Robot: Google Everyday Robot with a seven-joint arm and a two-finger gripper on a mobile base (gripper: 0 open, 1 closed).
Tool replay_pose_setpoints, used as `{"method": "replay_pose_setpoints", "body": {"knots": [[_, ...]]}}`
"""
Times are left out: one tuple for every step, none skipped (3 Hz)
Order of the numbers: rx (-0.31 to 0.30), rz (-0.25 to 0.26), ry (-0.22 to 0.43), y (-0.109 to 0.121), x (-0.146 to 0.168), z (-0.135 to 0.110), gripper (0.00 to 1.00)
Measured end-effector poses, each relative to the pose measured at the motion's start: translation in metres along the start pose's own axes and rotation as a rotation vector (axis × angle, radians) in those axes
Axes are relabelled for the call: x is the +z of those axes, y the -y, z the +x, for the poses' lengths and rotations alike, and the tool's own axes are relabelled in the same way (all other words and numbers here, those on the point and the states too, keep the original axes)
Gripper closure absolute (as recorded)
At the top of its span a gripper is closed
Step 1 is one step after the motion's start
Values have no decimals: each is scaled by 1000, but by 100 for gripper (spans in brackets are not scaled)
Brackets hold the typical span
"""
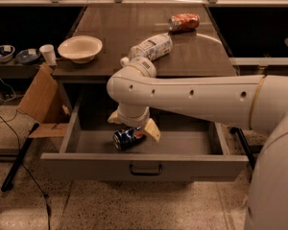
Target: Pick pepsi can from top drawer and place on counter
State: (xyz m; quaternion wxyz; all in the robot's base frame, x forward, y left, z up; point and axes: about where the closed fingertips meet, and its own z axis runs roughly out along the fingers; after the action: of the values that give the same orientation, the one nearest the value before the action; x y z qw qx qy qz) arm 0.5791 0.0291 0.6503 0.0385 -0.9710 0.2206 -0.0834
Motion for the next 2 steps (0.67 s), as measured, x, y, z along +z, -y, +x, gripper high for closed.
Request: {"method": "replay_pose_setpoints", "body": {"knots": [[-14, -9, 9, 3, 9, -10, 0], [-24, -16, 11, 4, 13, -11, 0]]}}
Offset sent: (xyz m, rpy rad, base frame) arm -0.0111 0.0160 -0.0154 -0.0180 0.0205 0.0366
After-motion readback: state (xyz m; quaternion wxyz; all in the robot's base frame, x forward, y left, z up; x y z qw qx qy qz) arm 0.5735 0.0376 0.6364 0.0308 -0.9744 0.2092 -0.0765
